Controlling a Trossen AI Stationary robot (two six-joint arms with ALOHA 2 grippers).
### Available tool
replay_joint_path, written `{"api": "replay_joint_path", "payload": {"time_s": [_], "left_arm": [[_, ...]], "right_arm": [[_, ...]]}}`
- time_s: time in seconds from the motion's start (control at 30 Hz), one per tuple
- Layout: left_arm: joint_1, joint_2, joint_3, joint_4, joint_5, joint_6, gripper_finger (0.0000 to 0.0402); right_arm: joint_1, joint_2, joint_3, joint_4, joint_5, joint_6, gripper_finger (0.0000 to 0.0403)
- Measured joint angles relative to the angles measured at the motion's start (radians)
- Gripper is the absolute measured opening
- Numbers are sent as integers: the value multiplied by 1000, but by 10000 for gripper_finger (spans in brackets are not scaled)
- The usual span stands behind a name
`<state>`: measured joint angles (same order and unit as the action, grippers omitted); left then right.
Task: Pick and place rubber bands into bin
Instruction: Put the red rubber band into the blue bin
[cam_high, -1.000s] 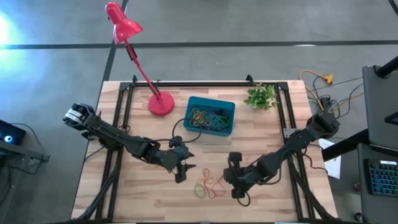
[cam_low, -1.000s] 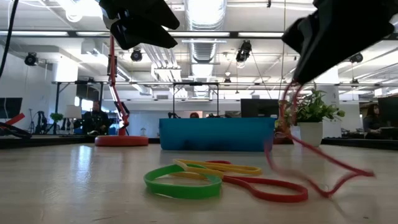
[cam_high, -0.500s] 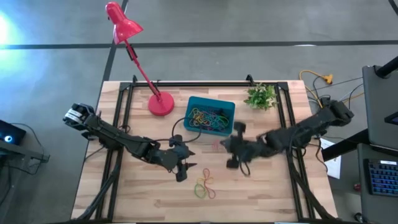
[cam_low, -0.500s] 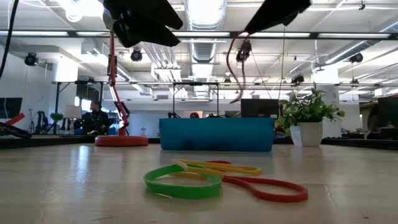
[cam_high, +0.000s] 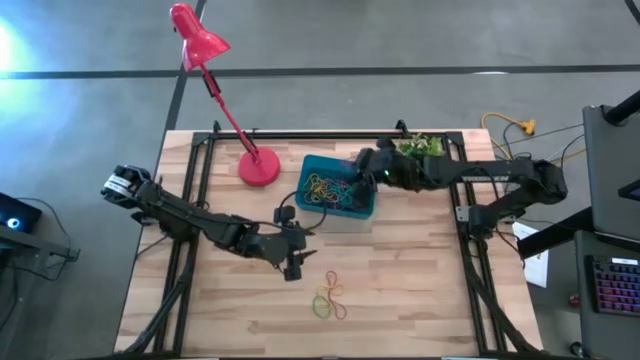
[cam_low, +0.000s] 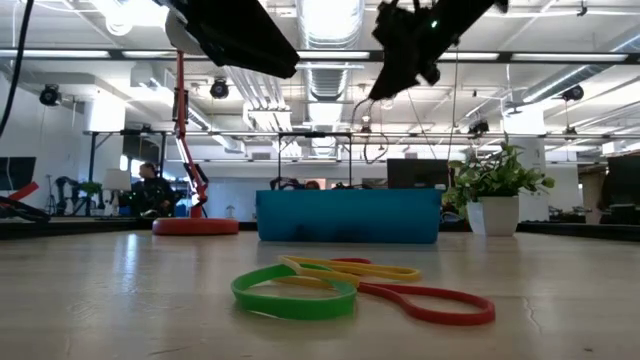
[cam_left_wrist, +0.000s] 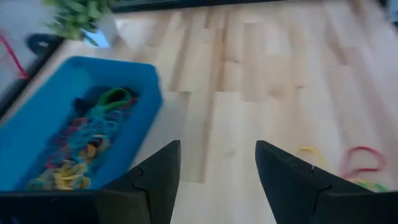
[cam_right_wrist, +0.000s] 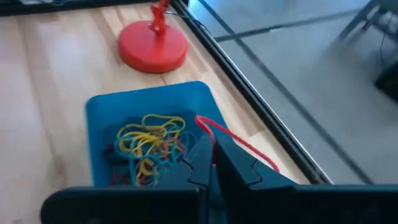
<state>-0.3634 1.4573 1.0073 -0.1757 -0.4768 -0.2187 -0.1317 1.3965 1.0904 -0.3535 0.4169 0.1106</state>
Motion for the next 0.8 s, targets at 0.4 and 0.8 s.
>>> {"api": "replay_joint_path", "payload": {"time_s": [0.4, 0.8], "left_arm": [[83, -27, 0, -86, -31, 44, 192], [113, -31, -1, -116, -28, 53, 192]], "right_arm": [[-112, 159, 0, 51, -143, 65, 9], [-112, 255, 0, 80, -360, 220, 21]]}}
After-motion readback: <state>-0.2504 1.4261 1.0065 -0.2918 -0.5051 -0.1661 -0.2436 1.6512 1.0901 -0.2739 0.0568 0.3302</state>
